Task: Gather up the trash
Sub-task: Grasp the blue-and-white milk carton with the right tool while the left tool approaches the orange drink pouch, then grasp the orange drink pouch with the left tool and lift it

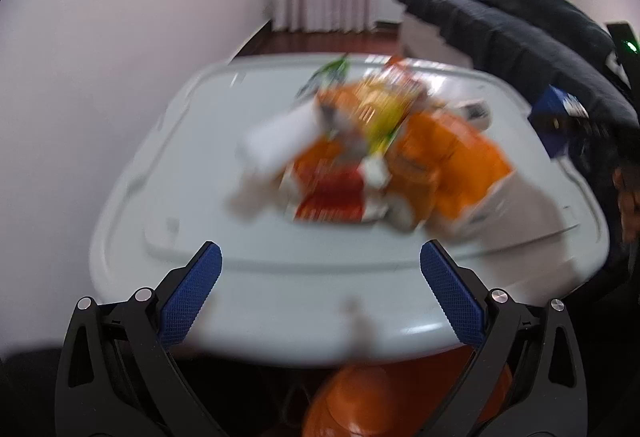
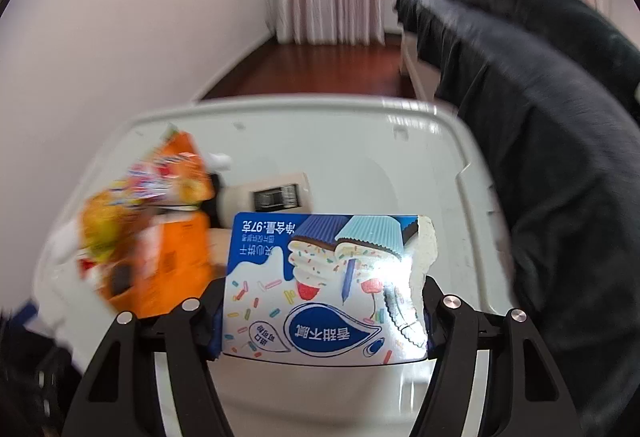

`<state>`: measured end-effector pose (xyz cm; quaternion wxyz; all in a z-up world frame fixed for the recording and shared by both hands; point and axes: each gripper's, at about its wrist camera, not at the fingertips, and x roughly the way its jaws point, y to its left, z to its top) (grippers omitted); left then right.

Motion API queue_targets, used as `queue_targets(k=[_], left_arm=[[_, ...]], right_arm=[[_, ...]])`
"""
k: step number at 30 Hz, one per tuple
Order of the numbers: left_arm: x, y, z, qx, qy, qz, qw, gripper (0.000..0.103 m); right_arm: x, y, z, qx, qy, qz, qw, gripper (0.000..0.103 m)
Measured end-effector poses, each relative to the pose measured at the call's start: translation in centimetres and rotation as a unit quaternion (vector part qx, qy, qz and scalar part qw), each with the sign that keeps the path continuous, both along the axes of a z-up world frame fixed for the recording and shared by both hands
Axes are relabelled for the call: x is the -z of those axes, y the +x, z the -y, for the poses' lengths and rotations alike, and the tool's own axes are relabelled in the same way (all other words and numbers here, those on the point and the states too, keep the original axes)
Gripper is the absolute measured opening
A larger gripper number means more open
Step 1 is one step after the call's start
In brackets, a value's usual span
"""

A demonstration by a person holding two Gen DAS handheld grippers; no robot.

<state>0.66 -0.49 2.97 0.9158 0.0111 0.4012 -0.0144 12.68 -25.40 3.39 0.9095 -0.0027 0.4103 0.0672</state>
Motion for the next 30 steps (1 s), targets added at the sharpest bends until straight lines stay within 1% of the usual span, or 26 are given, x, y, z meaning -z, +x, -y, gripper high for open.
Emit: queue_targets(k=[1, 2, 3, 5, 6, 7, 9, 12, 15, 18, 21, 24, 25, 26, 27, 28, 29, 30], left_arm=[[-1.2, 0.7, 0.5, 0.024, 0.007, 0.015, 0.9996, 0.097], [-1.9, 1.4, 0.9, 0.047, 0.011, 0.020, 0.9986, 0.097], [-2.4, 2.2, 1.2, 0.067, 0.012, 0.021, 0.9974, 0.097], [-3.2, 4.8, 2.2, 0.127, 0.022, 0.011, 0.9915, 0.097], [-3.2, 6.6, 2.7, 0.164, 0.036, -0.001, 0.9858, 0.097], [-3.1, 7.6, 3.0, 0.186, 0.047, -0.010, 0.9814, 0.097], [-2.2, 10.4, 3.6, 0.235, 0.082, -0.041, 0.9677, 0.097], [-1.1, 13.4, 3.7, 0.270, 0.114, -0.078, 0.9529, 0.097], [-0.7, 15.4, 3.7, 0.298, 0.112, -0.100, 0.9427, 0.097], [-0.6, 16.7, 4.6, 0.319, 0.119, -0.109, 0.9340, 0.097], [0.4, 17.4, 5.6, 0.330, 0.126, -0.120, 0.9277, 0.097], [1.9, 18.3, 6.7, 0.327, 0.142, -0.133, 0.9249, 0.095], [2.2, 18.3, 6.7, 0.327, 0.145, -0.134, 0.9241, 0.091], [2.4, 18.3, 6.7, 0.331, 0.141, -0.136, 0.9230, 0.063], [2.5, 18.2, 6.7, 0.337, 0.130, -0.145, 0.9209, 0.048], [2.5, 18.2, 6.6, 0.331, 0.126, -0.150, 0.9231, 0.047], [2.3, 18.0, 6.6, 0.324, 0.130, -0.141, 0.9262, 0.046], [2.0, 17.6, 6.5, 0.323, 0.133, -0.133, 0.9275, 0.044]], right_arm=[[-0.3, -1.4, 0.1, -0.003, 0.007, 0.010, 1.000, 0.066], [-0.4, -1.7, 0.2, -0.003, 0.010, 0.013, 1.000, 0.066], [-0.3, -2.4, 0.4, -0.003, 0.015, 0.016, 1.000, 0.066], [0.1, -3.0, 0.5, -0.004, 0.011, 0.012, 1.000, 0.066], [0.3, -3.1, 0.6, -0.003, 0.009, 0.009, 1.000, 0.066], [0.4, -3.0, 0.6, -0.002, 0.008, 0.008, 1.000, 0.066], [0.6, -2.3, 0.9, 0.001, 0.014, 0.008, 1.000, 0.066], [0.2, -2.0, 1.3, 0.007, 0.031, 0.012, 0.999, 0.066], [0.3, -1.9, 1.3, 0.006, 0.039, 0.011, 0.999, 0.066], [0.4, -1.5, 1.1, 0.004, 0.045, 0.007, 0.999, 0.066], [0.4, -1.2, 0.8, 0.002, 0.046, 0.006, 0.999, 0.066], [0.4, -1.0, 0.7, 0.003, 0.047, 0.005, 0.999, 0.066], [0.4, -1.0, 0.8, 0.005, 0.048, 0.005, 0.999, 0.066], [0.4, -0.9, 0.8, 0.006, 0.051, 0.004, 0.999, 0.066], [0.4, -1.0, 0.9, 0.007, 0.054, 0.004, 0.999, 0.066], [0.4, -1.0, 1.1, 0.008, 0.056, 0.004, 0.998, 0.066], [0.5, -1.0, 1.1, 0.009, 0.059, 0.003, 0.998, 0.066], [0.5, -1.1, 1.2, 0.008, 0.062, 0.003, 0.998, 0.066]])
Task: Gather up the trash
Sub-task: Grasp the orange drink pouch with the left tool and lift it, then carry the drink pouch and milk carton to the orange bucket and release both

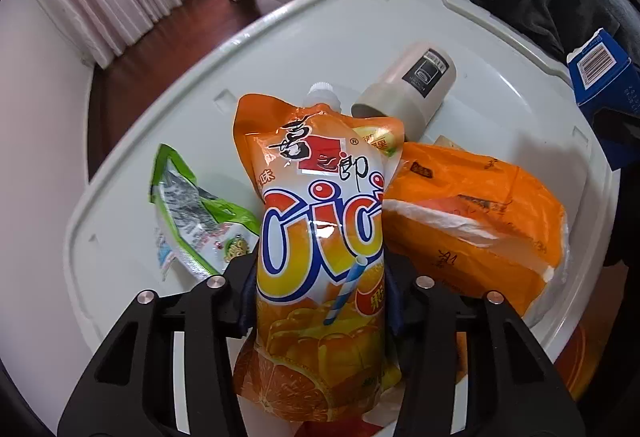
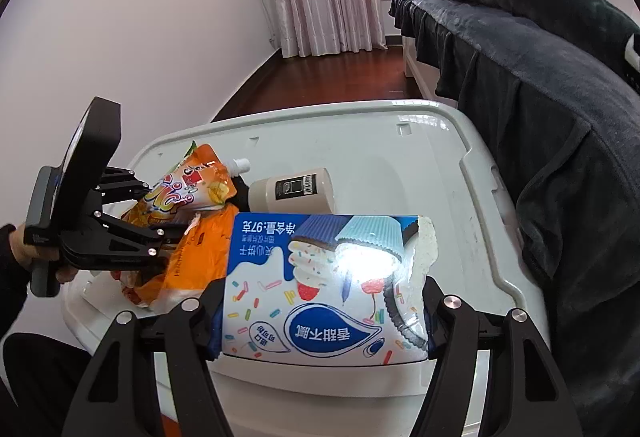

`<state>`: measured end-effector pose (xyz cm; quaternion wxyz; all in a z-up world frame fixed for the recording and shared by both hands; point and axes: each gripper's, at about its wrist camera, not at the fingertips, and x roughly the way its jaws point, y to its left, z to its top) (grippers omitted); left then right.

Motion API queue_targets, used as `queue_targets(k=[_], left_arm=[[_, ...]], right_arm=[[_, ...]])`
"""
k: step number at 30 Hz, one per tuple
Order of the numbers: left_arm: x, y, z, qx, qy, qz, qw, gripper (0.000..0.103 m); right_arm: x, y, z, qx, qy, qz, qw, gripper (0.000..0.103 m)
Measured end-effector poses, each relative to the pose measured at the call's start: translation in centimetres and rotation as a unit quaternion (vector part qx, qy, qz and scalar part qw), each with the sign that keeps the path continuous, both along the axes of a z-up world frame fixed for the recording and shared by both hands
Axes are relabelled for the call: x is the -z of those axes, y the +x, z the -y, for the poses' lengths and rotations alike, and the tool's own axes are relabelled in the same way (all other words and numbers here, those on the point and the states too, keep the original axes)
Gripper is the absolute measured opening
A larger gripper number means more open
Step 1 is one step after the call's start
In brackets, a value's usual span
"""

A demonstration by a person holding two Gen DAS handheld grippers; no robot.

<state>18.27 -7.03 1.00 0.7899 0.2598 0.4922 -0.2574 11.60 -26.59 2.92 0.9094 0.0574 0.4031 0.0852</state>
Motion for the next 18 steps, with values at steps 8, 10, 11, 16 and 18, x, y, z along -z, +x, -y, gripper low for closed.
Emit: queue_targets(k=[8, 10, 11, 16, 18], left_arm=[[-6.2, -3.1, -1.0, -0.047, -0.070, 0.063, 0.9945, 0.044], [-8.3, -4.5, -1.4, -0.075, -0.096, 0.078, 0.9896, 0.044], [-9.2, -5.5, -1.6, -0.087, -0.108, 0.084, 0.9867, 0.044], [-11.5, -11.0, -1.9, -0.143, -0.141, 0.114, 0.9730, 0.044], [-11.3, -13.3, -1.7, -0.155, -0.144, 0.123, 0.9695, 0.044]], right_arm=[[-0.5, -0.7, 0.4, 0.000, 0.004, 0.015, 1.000, 0.066], [-0.7, -0.9, 0.5, 0.002, 0.005, 0.018, 1.000, 0.066], [-0.8, -1.1, 0.5, 0.003, 0.004, 0.021, 1.000, 0.066], [-1.0, -2.6, 0.3, -0.006, 0.000, 0.029, 1.000, 0.066], [-1.4, -3.5, 0.2, -0.010, -0.002, 0.035, 0.999, 0.066]])
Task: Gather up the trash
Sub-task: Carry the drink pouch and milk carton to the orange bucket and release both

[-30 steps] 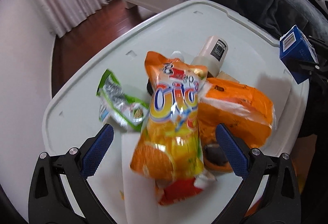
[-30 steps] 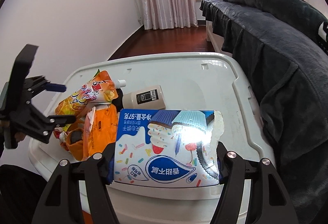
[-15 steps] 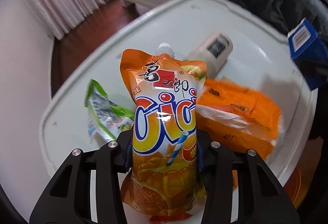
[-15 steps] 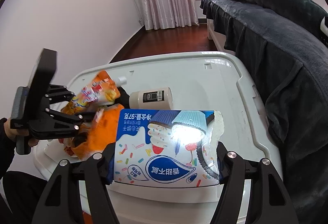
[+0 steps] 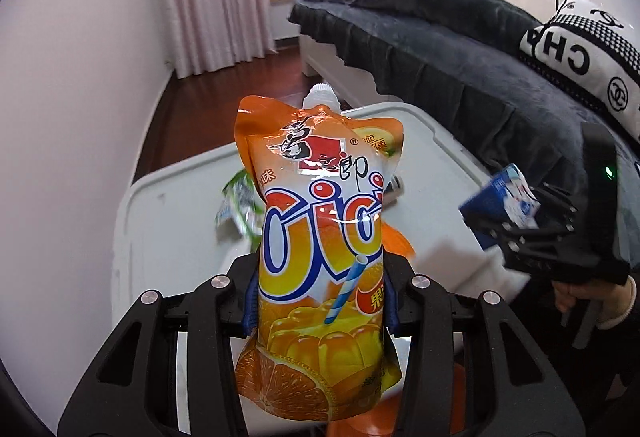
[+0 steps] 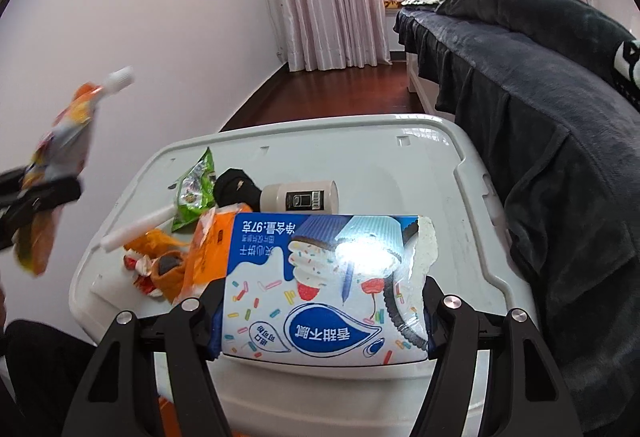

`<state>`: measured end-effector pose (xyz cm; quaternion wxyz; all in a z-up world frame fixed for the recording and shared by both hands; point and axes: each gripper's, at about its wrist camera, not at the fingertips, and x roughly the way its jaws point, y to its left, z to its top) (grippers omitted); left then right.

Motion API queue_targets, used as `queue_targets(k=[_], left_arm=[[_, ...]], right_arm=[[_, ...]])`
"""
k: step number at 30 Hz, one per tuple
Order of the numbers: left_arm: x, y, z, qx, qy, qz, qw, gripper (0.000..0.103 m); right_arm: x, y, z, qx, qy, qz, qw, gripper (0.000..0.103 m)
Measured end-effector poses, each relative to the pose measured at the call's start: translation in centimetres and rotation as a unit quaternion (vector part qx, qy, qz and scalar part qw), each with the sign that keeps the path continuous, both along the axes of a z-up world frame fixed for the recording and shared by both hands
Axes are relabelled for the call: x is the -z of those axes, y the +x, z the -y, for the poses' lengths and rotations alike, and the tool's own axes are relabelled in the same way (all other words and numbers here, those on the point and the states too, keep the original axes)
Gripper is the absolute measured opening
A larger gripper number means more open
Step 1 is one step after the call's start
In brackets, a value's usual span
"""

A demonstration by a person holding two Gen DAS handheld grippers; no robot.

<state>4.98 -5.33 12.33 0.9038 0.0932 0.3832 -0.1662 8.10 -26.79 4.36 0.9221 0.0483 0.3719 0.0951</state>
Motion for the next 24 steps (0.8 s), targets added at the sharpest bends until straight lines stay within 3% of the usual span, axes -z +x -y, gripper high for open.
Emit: queue_targets(k=[7, 11, 17, 24], left_arm=[[1.3, -8.1, -0.9, -0.027, -0.005, 0.012, 0.9995, 0.044], [2.7, -10.9, -1.6, -0.040, -0.018, -0.004, 0.9990, 0.044], [6.6, -14.2, -1.6, -0.054, 0.000, -0.058, 0.9968, 0.044], [12.5, -15.1, -2.0, -0.071, 0.004, -0.169, 0.9831, 0.044]], right_arm=[[-1.8, -5.5, -1.0, -0.025, 0.003, 0.004, 1.000, 0.066], [-3.0, -9.0, -2.3, -0.054, -0.005, 0.003, 0.999, 0.066], [-1.9, -13.7, -5.7, -0.112, -0.029, -0.021, 0.993, 0.066], [4.1, -15.9, -8.6, -0.151, -0.058, -0.111, 0.981, 0.066]])
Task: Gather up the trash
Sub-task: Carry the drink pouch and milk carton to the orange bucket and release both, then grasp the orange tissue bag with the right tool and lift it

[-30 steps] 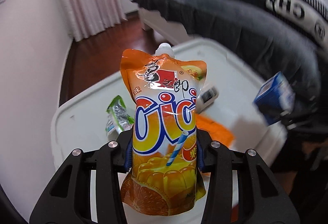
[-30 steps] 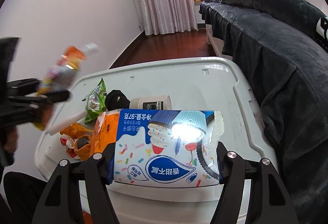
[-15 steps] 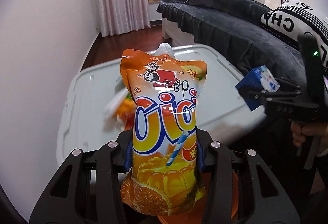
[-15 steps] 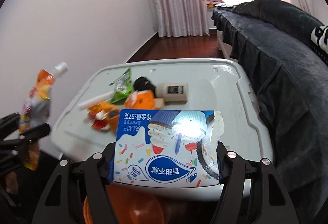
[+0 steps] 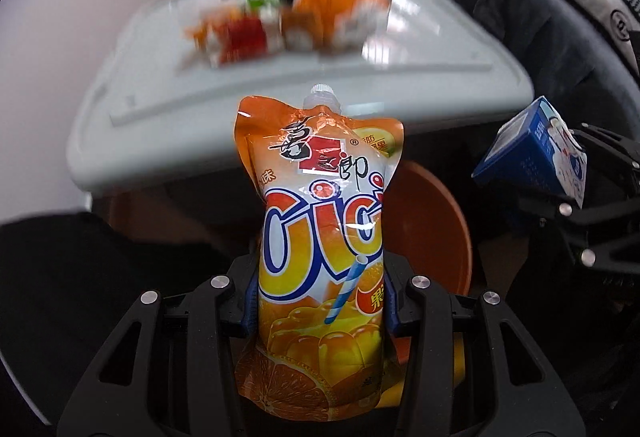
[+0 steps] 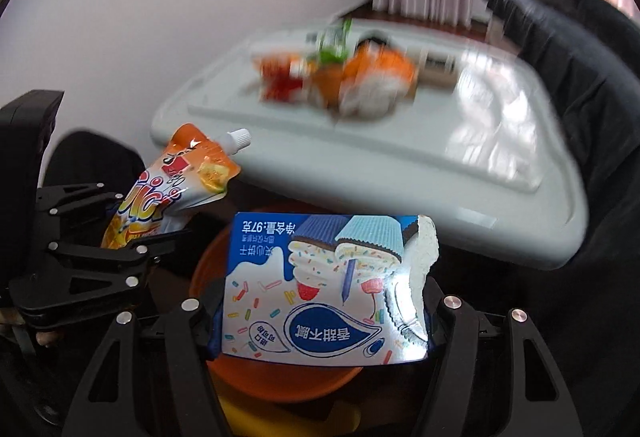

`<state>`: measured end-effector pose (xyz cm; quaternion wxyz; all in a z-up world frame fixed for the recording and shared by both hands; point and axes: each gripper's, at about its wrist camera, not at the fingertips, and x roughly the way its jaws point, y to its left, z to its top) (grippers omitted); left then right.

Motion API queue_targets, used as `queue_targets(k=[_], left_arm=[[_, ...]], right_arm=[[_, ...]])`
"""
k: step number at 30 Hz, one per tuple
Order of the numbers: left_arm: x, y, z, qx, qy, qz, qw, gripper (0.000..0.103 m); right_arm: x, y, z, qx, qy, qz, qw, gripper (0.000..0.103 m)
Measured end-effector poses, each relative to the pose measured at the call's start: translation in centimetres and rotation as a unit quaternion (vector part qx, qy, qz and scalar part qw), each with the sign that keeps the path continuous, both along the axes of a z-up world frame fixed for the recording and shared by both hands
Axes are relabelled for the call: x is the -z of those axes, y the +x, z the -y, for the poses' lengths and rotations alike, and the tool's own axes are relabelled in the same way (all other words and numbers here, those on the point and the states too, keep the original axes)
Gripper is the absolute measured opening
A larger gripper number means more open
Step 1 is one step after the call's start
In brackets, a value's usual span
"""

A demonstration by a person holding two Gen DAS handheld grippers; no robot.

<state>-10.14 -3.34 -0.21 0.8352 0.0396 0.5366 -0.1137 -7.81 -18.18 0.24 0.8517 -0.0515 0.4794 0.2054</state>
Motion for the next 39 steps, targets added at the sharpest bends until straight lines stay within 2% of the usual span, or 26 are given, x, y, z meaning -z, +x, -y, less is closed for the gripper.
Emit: queue_targets(k=[3, 10, 18, 25, 26, 27, 28, 29, 30, 39], left_arm=[[1.2, 0.4, -0.6, -0.010, -0.001, -0.018, 0.9998, 0.044], [4.2, 1.5, -1.1, -0.018, 0.001, -0.069, 0.9974, 0.044], [5.0, 1.5, -1.7, -0.019, 0.002, -0.086, 0.9961, 0.045], [4.5, 2.2, -1.4, -0.027, 0.004, -0.081, 0.9963, 0.049], [4.4, 2.3, -1.5, -0.028, 0.005, -0.079, 0.9965, 0.052], [4.2, 2.3, -1.6, -0.030, 0.005, -0.075, 0.9967, 0.058], [3.9, 2.3, -1.7, -0.033, 0.007, -0.068, 0.9971, 0.063], [3.8, 2.2, -1.8, -0.034, 0.008, -0.063, 0.9974, 0.072], [3.6, 2.2, -1.9, -0.036, 0.007, -0.057, 0.9977, 0.073], [1.3, 2.4, -2.4, -0.039, -0.011, -0.016, 0.9991, 0.074]], right_arm=[[1.7, 0.6, -0.5, -0.001, -0.007, -0.029, 1.000, 0.066], [4.1, 1.9, -0.8, -0.006, -0.016, -0.064, 0.998, 0.066], [5.4, 3.0, -1.4, -0.008, -0.014, -0.085, 0.996, 0.067], [5.1, 2.7, -1.2, -0.006, -0.012, -0.082, 0.997, 0.068], [5.0, 2.6, -1.1, -0.004, -0.012, -0.082, 0.997, 0.069], [4.9, 2.6, -0.9, -0.001, -0.011, -0.080, 0.997, 0.077], [4.8, 2.4, -0.6, 0.003, -0.008, -0.080, 0.997, 0.080], [4.5, 2.4, -0.4, 0.011, -0.002, -0.075, 0.997, 0.082], [4.3, 2.3, -0.1, 0.014, 0.003, -0.071, 0.997, 0.082], [2.4, 4.1, 2.1, 0.051, 0.027, -0.048, 0.997, 0.082]])
